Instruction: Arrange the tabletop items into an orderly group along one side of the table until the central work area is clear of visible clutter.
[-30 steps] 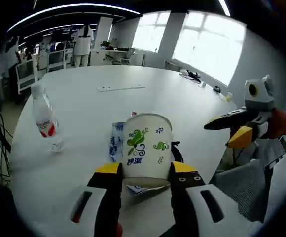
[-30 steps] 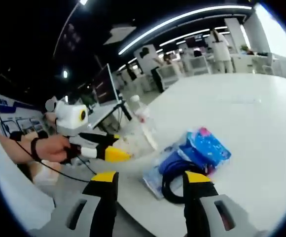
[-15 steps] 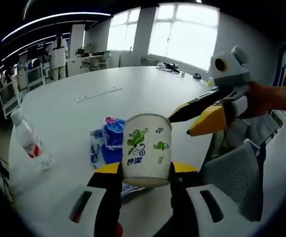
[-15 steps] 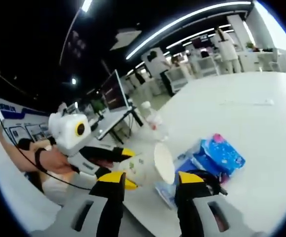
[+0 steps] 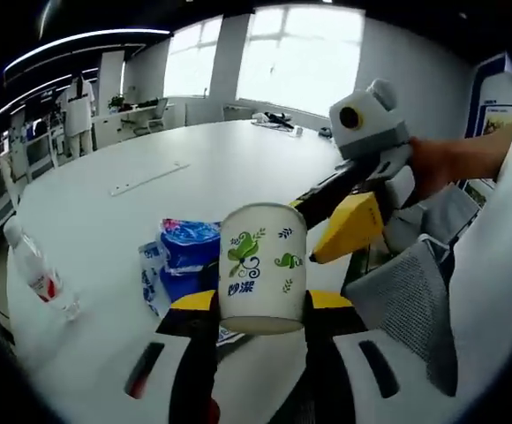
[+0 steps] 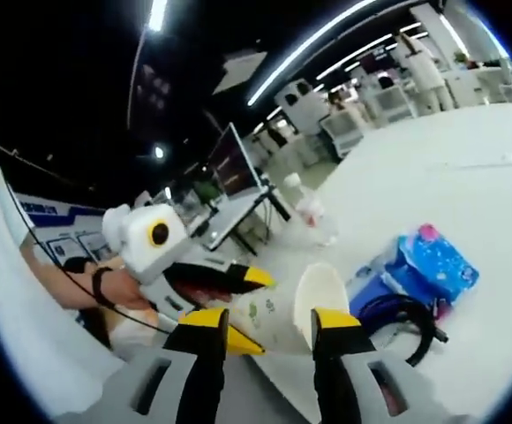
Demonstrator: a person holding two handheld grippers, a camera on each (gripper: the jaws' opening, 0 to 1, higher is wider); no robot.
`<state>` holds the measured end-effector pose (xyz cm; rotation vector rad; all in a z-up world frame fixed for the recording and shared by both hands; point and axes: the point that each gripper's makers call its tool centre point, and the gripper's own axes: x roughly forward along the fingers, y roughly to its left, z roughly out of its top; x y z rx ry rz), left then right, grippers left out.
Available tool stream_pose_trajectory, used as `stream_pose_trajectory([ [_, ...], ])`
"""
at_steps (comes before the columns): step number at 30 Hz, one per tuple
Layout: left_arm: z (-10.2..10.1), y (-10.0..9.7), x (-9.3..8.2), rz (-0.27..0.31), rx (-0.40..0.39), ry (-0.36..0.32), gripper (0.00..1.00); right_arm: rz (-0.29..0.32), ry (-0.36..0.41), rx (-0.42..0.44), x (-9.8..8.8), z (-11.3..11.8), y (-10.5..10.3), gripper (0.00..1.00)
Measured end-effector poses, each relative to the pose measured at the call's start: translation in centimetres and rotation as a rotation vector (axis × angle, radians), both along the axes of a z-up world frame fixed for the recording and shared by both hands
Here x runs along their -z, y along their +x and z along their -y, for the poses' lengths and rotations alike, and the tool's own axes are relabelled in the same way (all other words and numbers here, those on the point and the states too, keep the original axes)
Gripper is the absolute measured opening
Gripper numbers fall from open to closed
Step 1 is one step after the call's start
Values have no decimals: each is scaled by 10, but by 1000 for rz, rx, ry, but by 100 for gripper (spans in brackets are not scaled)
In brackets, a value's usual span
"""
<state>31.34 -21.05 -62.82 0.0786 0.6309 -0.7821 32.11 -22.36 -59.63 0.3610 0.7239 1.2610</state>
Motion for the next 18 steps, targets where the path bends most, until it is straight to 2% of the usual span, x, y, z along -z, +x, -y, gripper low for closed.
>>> stream_pose_trajectory([
  [12,3,-3,3,-11,22,10,36,1,55,20,-14,-1,7,8],
  [18,9,-7,6,-14,50,34,36,-7,49,-7,-13,-3,0,6],
])
